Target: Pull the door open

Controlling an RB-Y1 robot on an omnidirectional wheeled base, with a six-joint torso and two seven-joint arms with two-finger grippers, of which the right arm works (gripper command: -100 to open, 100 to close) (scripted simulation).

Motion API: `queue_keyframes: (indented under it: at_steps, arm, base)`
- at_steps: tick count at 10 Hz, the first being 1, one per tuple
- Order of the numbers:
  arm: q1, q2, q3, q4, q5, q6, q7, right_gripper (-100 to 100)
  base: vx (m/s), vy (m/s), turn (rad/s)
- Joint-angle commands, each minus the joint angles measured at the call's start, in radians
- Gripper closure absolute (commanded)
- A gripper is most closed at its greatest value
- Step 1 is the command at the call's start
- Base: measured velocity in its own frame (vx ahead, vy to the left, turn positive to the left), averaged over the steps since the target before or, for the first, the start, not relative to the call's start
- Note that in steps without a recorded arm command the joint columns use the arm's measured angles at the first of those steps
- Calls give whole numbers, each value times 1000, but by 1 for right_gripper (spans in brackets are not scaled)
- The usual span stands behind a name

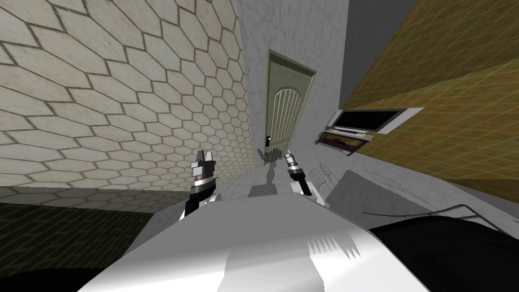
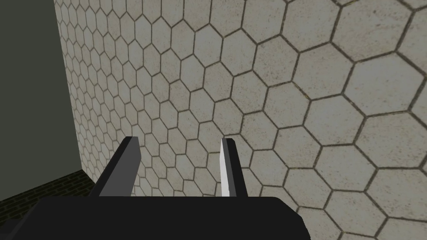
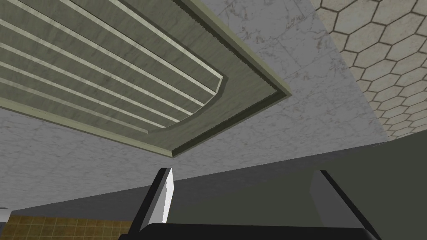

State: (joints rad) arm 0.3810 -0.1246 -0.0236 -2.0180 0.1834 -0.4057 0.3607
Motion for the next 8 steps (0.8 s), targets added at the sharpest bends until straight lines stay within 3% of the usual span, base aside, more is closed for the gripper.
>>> queue_keyframes:
  at_steps: [1, 3, 8]
  arm:
    - [-14, -8, 1, 35, 18, -3, 23, -100]
    - [-36, -22, 5, 94, 54, -8, 63, -100]
    - [-70, -43, 11, 185, 109, -14, 125, -100]
  base:
    - [126, -70, 40]
    - [151, -52, 58]
    - [131, -52, 36]
